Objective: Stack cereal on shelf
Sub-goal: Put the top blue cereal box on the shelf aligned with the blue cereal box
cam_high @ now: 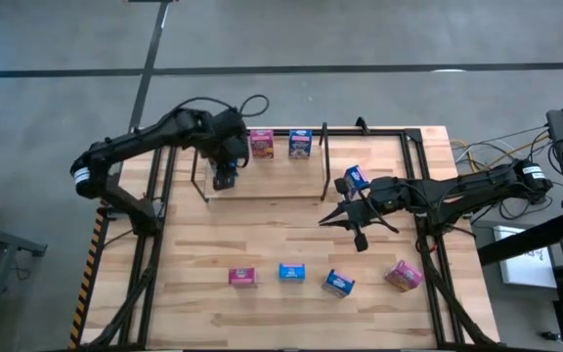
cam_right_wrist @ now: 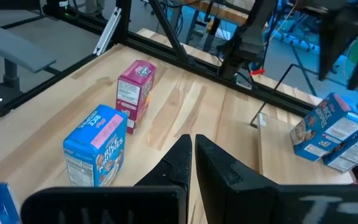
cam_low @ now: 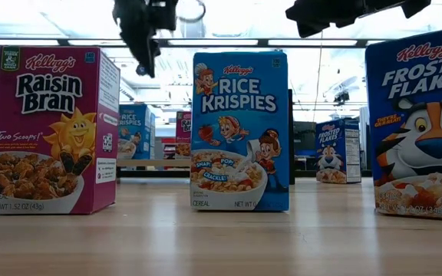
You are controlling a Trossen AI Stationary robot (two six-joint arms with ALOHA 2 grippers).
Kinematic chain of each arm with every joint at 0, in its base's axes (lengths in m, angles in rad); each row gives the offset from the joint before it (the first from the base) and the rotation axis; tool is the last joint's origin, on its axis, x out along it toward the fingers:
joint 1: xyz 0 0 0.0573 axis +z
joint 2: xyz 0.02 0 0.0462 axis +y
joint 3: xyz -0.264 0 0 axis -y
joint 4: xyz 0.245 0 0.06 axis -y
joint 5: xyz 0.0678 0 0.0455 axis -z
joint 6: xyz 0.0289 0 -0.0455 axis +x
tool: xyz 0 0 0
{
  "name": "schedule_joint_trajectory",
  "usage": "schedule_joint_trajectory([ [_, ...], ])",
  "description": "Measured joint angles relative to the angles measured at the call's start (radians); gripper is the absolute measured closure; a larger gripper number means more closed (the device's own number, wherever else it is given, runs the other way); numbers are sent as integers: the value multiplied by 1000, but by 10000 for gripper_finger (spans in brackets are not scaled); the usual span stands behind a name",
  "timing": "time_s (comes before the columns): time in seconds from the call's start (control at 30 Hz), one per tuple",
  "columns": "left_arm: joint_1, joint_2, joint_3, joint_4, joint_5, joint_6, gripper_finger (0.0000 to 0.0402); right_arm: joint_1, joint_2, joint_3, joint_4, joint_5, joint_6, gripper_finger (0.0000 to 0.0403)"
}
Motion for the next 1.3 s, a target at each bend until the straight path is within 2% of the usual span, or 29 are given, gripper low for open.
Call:
schedule_joint_trajectory([
  [0.13,-104,-61,-58,134,67,-37,223,0,-1,0,7,0,-3,390],
  [0.37,-292,-176,-238,387,71,-99,226,0,-1,0,8,0,-34,390],
  [0.53,-376,-251,-408,568,70,-155,226,0,1,11,14,0,-41,390],
  [0.7,-406,-298,-557,738,69,-216,226,0,2,22,13,0,-43,390],
  [0.87,-407,-304,-652,861,67,-238,226,0,2,22,14,0,-69,390],
  [1.3,-406,-297,-678,968,40,-234,226,-17,2,23,29,-1,-114,390],
])
